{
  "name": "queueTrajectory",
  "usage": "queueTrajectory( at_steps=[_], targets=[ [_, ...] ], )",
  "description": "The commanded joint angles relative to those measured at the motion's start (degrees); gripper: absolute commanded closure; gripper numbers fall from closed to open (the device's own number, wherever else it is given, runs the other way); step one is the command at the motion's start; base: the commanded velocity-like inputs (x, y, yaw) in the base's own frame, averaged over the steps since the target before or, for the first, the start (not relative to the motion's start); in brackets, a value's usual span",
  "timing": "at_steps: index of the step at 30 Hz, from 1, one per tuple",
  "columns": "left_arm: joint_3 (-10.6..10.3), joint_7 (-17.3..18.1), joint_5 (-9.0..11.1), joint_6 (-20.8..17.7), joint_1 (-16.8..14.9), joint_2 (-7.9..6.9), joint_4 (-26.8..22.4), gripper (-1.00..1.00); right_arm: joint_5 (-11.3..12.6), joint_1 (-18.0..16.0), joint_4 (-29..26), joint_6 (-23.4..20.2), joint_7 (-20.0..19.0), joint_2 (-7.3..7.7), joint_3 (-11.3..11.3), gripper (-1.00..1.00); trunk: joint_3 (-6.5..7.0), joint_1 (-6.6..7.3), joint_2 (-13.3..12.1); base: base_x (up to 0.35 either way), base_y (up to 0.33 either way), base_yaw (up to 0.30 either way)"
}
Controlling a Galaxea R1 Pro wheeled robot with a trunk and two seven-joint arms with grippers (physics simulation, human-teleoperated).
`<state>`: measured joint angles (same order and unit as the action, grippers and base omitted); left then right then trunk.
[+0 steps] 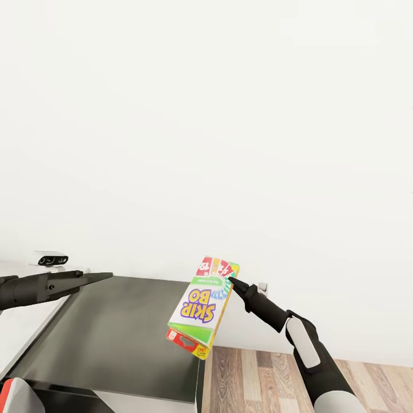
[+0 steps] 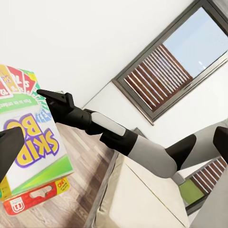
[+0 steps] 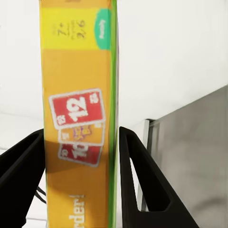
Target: Put all the toys in the child's room - the three board games (two on the bed and one on the table), the two jigsaw puzzles on the table, and the tennis ball on the table - inside the toy box on the table in the child's room.
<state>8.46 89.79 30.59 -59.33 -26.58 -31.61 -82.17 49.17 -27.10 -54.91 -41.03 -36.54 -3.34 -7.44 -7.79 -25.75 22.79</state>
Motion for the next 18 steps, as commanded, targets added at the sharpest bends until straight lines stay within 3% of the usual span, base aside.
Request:
queueTrajectory(
  at_steps=[1, 18],
  targets=[
    [0.0, 0.2, 0.0, -0.6, 0.0, -0.03, 0.0, -1.0, 0.1, -0.1, 0.0, -0.4, -0.1, -0.07, -0.2, 1.0, -0.12, -0.04, 0.1, 0.0, 0.0, 0.002],
    [0.1, 0.2, 0.0, -0.6, 0.0, -0.03, 0.0, -1.0, 0.1, -0.1, -0.3, -0.5, 0.0, -0.08, -0.1, 1.0, -0.12, -0.04, 0.1, 0.0, 0.0, 0.008]
  ],
)
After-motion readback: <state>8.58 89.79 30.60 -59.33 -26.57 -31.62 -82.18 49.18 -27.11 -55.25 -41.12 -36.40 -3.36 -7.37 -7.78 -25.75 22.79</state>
